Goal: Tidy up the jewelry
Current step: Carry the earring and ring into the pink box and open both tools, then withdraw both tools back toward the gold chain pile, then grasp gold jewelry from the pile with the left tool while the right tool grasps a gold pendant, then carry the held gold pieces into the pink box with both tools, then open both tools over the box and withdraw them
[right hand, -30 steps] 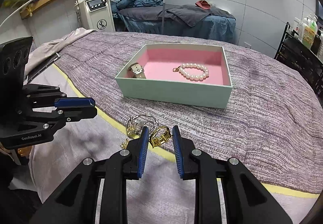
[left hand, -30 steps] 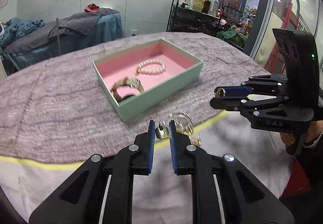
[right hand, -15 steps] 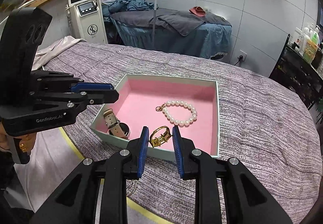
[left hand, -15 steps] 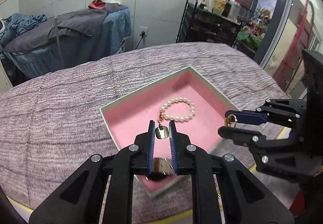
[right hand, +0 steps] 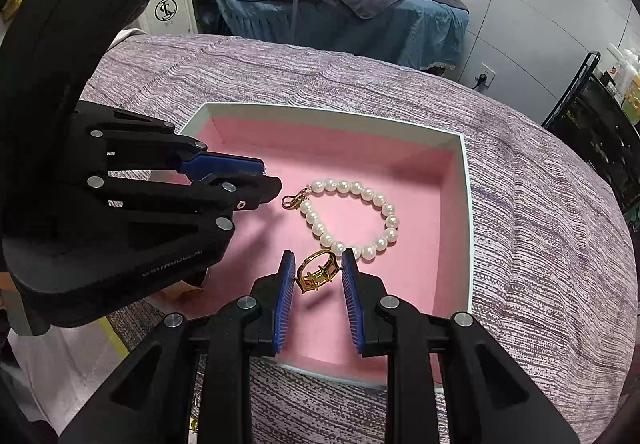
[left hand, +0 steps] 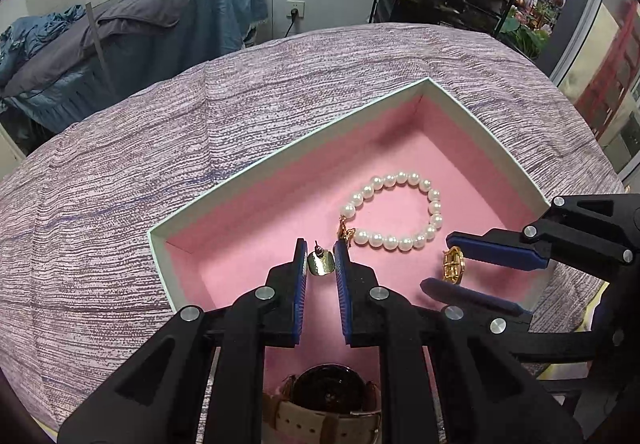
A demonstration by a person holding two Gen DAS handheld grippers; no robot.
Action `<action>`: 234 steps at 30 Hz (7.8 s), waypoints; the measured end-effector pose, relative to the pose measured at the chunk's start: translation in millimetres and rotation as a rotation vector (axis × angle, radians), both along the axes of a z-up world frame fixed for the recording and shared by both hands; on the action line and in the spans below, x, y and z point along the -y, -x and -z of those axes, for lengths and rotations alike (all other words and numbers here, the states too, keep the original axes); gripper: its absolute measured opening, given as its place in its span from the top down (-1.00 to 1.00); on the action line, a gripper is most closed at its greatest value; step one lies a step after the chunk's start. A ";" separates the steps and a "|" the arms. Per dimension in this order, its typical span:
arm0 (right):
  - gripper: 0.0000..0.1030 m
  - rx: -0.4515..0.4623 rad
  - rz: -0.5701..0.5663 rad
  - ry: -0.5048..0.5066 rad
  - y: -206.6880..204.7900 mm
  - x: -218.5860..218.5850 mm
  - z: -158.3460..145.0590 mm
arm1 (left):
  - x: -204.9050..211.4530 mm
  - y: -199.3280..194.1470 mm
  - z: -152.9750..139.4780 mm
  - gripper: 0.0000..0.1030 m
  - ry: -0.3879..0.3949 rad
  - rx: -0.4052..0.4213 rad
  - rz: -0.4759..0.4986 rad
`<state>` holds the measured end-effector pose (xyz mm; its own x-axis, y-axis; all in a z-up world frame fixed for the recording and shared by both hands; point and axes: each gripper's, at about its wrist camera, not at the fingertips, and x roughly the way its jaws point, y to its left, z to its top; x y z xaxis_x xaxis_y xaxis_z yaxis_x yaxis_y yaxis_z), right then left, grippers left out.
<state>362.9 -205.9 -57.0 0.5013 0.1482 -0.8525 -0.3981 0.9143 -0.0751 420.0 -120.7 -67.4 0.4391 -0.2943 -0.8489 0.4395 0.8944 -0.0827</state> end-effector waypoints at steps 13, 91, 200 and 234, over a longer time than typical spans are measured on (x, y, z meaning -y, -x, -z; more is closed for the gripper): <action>0.54 -0.002 0.029 0.000 -6.9 -0.6 5.8 | -0.8 0.2 1.8 0.70 0.014 -0.006 -0.012; 0.83 0.056 0.057 -0.159 164.8 10.9 21.3 | -32.2 204.5 12.7 -0.24 0.102 0.217 0.009; 0.63 0.029 -0.027 -0.094 4.6 -16.8 -1.6 | -10.2 -17.2 5.9 0.67 0.067 -0.060 -0.062; -0.34 0.206 0.040 -0.209 79.1 19.0 -42.2 | -81.7 117.3 -65.7 -0.89 0.288 0.250 -0.192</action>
